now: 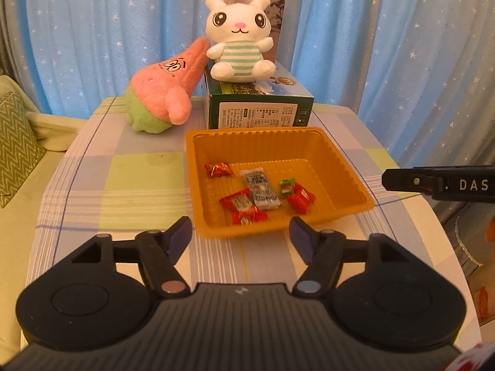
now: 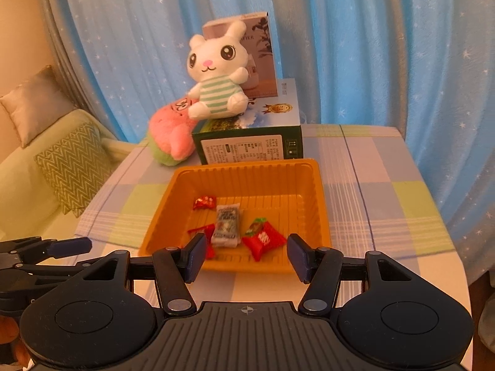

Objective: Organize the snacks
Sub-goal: 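Move both open tools back over the remaining snacks on the table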

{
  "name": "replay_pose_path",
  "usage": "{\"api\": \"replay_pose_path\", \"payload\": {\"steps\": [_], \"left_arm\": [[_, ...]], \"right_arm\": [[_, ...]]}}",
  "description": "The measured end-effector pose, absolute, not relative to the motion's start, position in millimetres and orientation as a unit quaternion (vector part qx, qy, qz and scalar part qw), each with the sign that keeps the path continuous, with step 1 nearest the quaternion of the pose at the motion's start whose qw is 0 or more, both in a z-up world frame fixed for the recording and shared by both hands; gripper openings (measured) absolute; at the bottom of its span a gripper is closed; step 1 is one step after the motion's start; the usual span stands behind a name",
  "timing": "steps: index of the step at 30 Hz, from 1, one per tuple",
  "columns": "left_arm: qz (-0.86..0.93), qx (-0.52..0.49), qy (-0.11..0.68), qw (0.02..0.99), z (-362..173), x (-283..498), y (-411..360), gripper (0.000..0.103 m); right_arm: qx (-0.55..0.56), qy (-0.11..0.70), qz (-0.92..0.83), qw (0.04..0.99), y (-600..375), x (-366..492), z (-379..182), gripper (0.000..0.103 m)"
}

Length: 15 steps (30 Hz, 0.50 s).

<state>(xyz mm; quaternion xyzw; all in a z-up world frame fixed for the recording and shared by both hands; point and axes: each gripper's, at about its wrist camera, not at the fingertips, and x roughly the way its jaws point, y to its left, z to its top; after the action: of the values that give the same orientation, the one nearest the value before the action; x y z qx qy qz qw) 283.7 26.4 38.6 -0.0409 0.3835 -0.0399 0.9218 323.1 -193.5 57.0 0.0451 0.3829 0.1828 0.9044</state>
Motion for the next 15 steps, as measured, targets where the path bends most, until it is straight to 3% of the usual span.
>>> {"api": "replay_pose_path", "payload": {"steps": [6,15], "left_arm": [[-0.035,-0.039,0.371,0.927,51,227,28,0.078],[-0.026,-0.045,0.362,0.931,56,153,35,0.079]], "right_arm": [[0.052,0.377,0.177,0.907,-203,268,63,0.058],[0.042,0.378,0.169,0.909,-211,183,52,0.059]]}}
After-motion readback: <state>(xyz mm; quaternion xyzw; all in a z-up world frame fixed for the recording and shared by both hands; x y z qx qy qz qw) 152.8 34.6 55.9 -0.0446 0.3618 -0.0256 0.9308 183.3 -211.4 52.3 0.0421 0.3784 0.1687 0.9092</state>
